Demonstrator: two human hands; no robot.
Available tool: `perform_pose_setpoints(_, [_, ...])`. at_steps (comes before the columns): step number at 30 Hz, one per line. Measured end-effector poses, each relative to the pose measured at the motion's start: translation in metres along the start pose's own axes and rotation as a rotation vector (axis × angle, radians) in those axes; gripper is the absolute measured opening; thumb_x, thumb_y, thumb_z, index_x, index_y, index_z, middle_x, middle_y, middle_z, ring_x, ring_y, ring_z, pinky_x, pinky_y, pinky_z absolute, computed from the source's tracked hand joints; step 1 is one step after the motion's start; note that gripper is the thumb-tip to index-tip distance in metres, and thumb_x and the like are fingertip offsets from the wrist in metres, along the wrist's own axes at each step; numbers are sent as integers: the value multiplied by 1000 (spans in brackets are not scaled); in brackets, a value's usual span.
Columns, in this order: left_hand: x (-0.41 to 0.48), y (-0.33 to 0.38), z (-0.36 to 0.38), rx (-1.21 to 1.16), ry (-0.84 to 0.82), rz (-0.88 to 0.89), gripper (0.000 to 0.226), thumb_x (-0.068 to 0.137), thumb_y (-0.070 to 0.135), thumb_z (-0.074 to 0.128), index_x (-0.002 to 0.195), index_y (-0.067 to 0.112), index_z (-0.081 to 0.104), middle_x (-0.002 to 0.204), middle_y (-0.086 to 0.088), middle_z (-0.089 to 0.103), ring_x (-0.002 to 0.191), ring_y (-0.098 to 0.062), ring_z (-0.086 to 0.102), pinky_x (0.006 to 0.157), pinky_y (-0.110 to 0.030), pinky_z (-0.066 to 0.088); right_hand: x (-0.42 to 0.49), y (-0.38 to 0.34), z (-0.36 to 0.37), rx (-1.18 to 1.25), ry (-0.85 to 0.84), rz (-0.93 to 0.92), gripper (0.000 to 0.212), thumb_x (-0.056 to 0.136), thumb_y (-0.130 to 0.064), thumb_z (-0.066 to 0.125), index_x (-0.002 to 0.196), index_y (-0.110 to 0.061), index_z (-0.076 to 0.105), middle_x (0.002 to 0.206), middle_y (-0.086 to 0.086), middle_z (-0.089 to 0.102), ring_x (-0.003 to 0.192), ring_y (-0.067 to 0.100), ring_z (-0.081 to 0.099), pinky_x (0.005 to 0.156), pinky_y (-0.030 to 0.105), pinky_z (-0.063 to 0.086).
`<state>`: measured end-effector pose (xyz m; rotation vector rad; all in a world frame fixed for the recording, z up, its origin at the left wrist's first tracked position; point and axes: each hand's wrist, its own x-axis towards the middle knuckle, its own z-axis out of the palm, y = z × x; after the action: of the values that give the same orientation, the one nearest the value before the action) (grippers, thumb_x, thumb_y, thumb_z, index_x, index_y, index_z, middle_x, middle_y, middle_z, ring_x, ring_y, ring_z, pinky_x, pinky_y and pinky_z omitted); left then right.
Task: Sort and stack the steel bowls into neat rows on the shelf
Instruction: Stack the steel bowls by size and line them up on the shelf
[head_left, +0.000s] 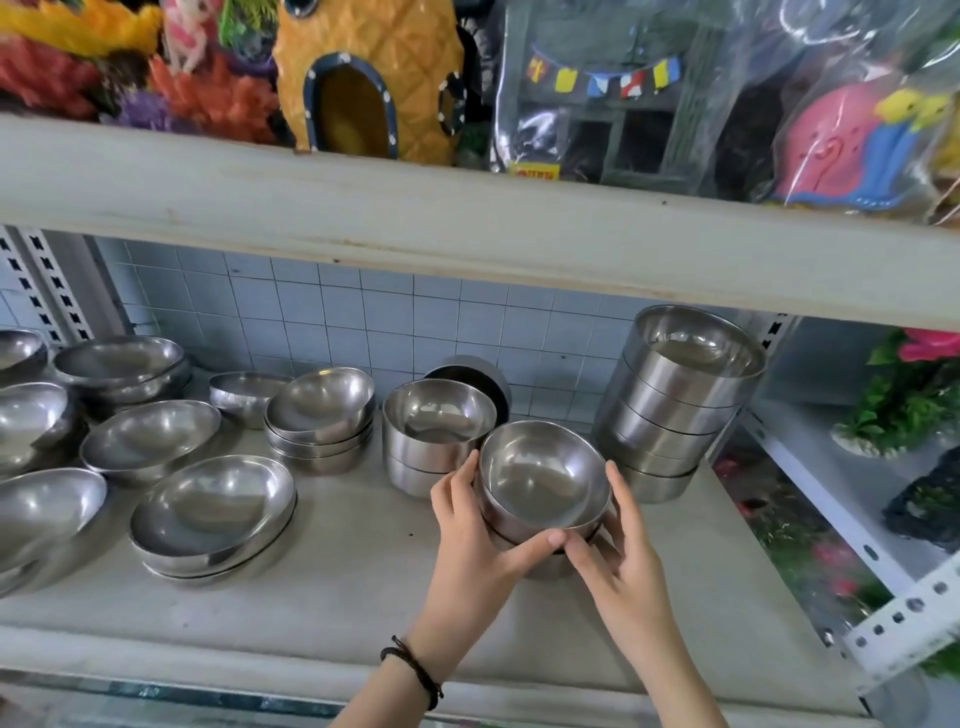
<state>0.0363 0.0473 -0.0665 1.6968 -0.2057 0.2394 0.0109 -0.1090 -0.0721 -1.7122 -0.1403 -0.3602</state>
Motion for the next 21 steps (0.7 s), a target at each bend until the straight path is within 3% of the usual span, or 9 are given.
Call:
perform_pose_setpoints(3, [-9,0,-9,8,-14,40,101,51,53,82,133,38,25,132,8,27,120,21,33,101,-6,33,-10,-5,0,-24,-37,-12,88,70,-35,81,140,-57,32,145,-22,48,135,0,43,111,26,39])
perform_pose_setpoints(6, [-22,6,-22,17,-9,42,101,49,56,83,133,42,28,132,19,27,120,15,39,106,-24,42,-23,-13,4,-49,-35,-31,98,59,-43,89,138,-61,34,146,-14,49,134,1,45,111,26,38])
perform_pose_setpoints(9, [-23,26,-40,44,28,98,100,45,74,77,130,50,29,126,32,28,120,9,43,98,-14,44,-20,-33,11,-59,-18,-79,105,51,-55,91,139,-60,35,142,-19,52,131,-1,48,105,18,41])
perform_pose_setpoints(12, [-2,52,-65,78,78,174,97,48,71,76,130,47,30,128,22,32,113,12,48,91,-10,46,7,-62,23,-75,-31,-173,101,54,-61,86,139,-63,31,138,-33,49,128,-7,48,102,13,41])
perform_pose_setpoints(15, [33,71,-87,99,130,215,102,47,62,75,136,33,35,126,9,37,113,8,51,92,-18,49,47,-87,45,-81,-69,-258,95,61,-59,83,138,-63,27,146,-26,44,135,-3,42,110,25,39])
perform_pose_setpoints(18, [67,77,-103,144,146,186,108,48,59,75,141,21,36,132,-1,38,115,-12,54,98,-36,50,82,-92,68,-86,-72,-268,97,60,-57,82,141,-57,29,146,-17,46,133,1,46,110,32,42])
perform_pose_setpoints(21, [92,67,-115,171,132,138,108,51,57,77,143,20,34,138,-4,39,112,-18,57,98,-40,51,105,-82,85,-89,-89,-240,100,60,-57,84,143,-55,28,144,-12,50,131,2,49,108,34,44])
